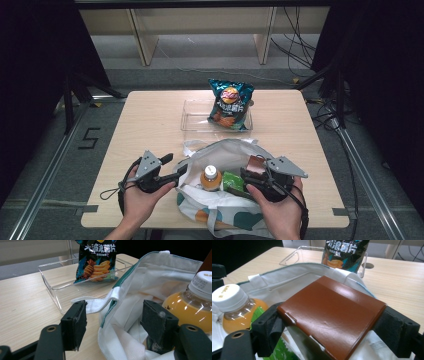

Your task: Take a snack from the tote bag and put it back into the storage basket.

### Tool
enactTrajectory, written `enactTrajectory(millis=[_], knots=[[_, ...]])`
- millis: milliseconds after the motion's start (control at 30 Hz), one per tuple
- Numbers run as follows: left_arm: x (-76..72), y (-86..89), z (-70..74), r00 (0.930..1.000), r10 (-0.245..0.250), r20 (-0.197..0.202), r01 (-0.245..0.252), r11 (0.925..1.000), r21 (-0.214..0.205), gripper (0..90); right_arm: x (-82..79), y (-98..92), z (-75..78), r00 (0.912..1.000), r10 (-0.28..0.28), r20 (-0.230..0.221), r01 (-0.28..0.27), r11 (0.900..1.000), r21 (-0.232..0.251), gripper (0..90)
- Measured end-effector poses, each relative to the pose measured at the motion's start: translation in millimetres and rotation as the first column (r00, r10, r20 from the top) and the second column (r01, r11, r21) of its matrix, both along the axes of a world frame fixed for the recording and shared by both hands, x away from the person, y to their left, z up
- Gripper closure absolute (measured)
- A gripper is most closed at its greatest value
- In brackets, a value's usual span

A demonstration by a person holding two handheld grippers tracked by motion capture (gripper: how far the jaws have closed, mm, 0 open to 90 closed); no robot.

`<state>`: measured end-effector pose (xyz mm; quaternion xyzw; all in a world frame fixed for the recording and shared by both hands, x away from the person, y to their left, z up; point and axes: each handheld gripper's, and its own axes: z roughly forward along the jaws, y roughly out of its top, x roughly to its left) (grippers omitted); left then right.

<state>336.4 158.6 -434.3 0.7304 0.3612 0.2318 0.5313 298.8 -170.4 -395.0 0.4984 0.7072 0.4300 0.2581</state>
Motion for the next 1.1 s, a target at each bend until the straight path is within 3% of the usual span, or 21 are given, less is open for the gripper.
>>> enactTrajectory(millis=[200, 267, 300, 333, 433, 500, 567, 600, 667, 700, 733, 833, 900, 967, 1000, 1033, 1067, 1100], knots=[[-0.6, 0.6, 0.6, 1.0000, 0.002, -0.001, -0.002, 1.0000, 0.009, 36.1, -0.6, 0.0, -0.5, 1.0000, 0.007, 0.006, -0.007, 1.0000, 0.001, 18.0], [-0.2, 0.1, -0.1, 1.0000, -0.003, -0.001, 0.003, 1.0000, -0.002, 36.1, -3.2, 1.0, 1.2, 0.9997, -0.011, -0.020, 0.012, 0.9998, 0.017, 18.3], [-0.5, 0.0, 0.0, 1.0000, -0.001, -0.003, 0.001, 1.0000, 0.000, 36.0, -3.2, -0.7, 1.5, 0.9999, -0.006, -0.012, 0.006, 1.0000, 0.005, 18.6], [-0.5, 0.0, 0.0, 1.0000, -0.001, -0.002, 0.001, 1.0000, 0.000, 36.0, -3.0, -0.8, 1.3, 1.0000, 0.004, -0.005, -0.004, 0.9998, 0.020, 18.8], [-0.1, -0.3, -0.2, 1.0000, -0.002, 0.000, 0.002, 1.0000, -0.003, 36.1, -2.4, -4.5, 2.5, 0.9992, 0.038, 0.012, -0.037, 0.9988, -0.033, 19.6], [-0.2, -0.5, -0.3, 1.0000, -0.001, -0.002, 0.001, 1.0000, -0.004, 36.1, -2.8, -4.0, 3.6, 0.9980, 0.063, -0.002, -0.063, 0.9979, -0.015, 19.9], [-0.1, -0.5, -0.2, 1.0000, -0.001, -0.001, 0.001, 1.0000, -0.003, 36.1, 2.4, -8.4, 3.8, 0.9924, 0.117, 0.035, -0.115, 0.9909, -0.070, 20.3], [-0.1, -0.4, -0.2, 1.0000, -0.001, -0.001, 0.001, 1.0000, -0.003, 36.1, 2.1, -7.3, 4.2, 0.9927, 0.121, 0.006, -0.120, 0.9917, -0.045, 20.4], [0.1, -0.1, -0.2, 1.0000, 0.000, -0.001, 0.000, 1.0000, 0.000, 36.1, 6.8, -9.6, 3.7, 0.9871, 0.156, 0.033, -0.154, 0.9864, -0.056, 20.6], [0.1, 0.3, 0.1, 1.0000, 0.003, 0.000, -0.003, 1.0000, 0.007, 36.1, 7.0, -9.5, 4.6, 0.9865, 0.162, 0.027, -0.160, 0.9856, -0.055, 20.7], [0.2, 0.2, -0.1, 1.0000, 0.003, -0.001, -0.003, 1.0000, 0.005, 36.1, 8.8, -10.7, 5.3, 0.9805, 0.196, 0.016, -0.194, 0.9791, -0.060, 20.7], [0.2, 0.4, 0.0, 1.0000, 0.003, 0.000, -0.003, 1.0000, 0.003, 36.1, 12.3, -12.2, 6.0, 0.9728, 0.230, 0.026, -0.228, 0.9712, -0.070, 20.9], [0.4, 0.1, -0.3, 1.0000, -0.001, 0.000, 0.001, 1.0000, -0.005, 36.1, 15.0, -14.9, 8.1, 0.9619, 0.273, 0.017, -0.271, 0.9601, -0.069, 20.9], [0.3, 0.4, -0.1, 1.0000, 0.003, 0.001, -0.003, 1.0000, 0.005, 36.1, 16.4, -17.0, 9.3, 0.9577, 0.288, 0.009, -0.287, 0.9561, -0.061, 21.0], [0.3, 0.4, -0.2, 1.0000, 0.004, -0.001, -0.004, 1.0000, 0.006, 36.1, 19.6, -19.3, 10.2, 0.9464, 0.322, 0.020, -0.320, 0.9443, -0.076, 21.0], [0.2, 0.4, -0.2, 1.0000, 0.004, -0.001, -0.004, 1.0000, 0.005, 36.1, 19.9, -19.2, 10.2, 0.9480, 0.317, 0.026, -0.316, 0.9474, -0.054, 21.0], [0.2, 0.5, -0.1, 1.0000, 0.004, 0.000, -0.004, 1.0000, 0.005, 36.1, 22.0, -22.0, 12.1, 0.9378, 0.346, 0.023, -0.344, 0.9365, -0.066, 21.0], [0.2, 0.5, 0.0, 1.0000, 0.005, 0.000, -0.005, 1.0000, 0.003, 36.1, 22.1, -22.9, 13.2, 0.9362, 0.351, 0.012, -0.350, 0.9355, -0.047, 21.0]])
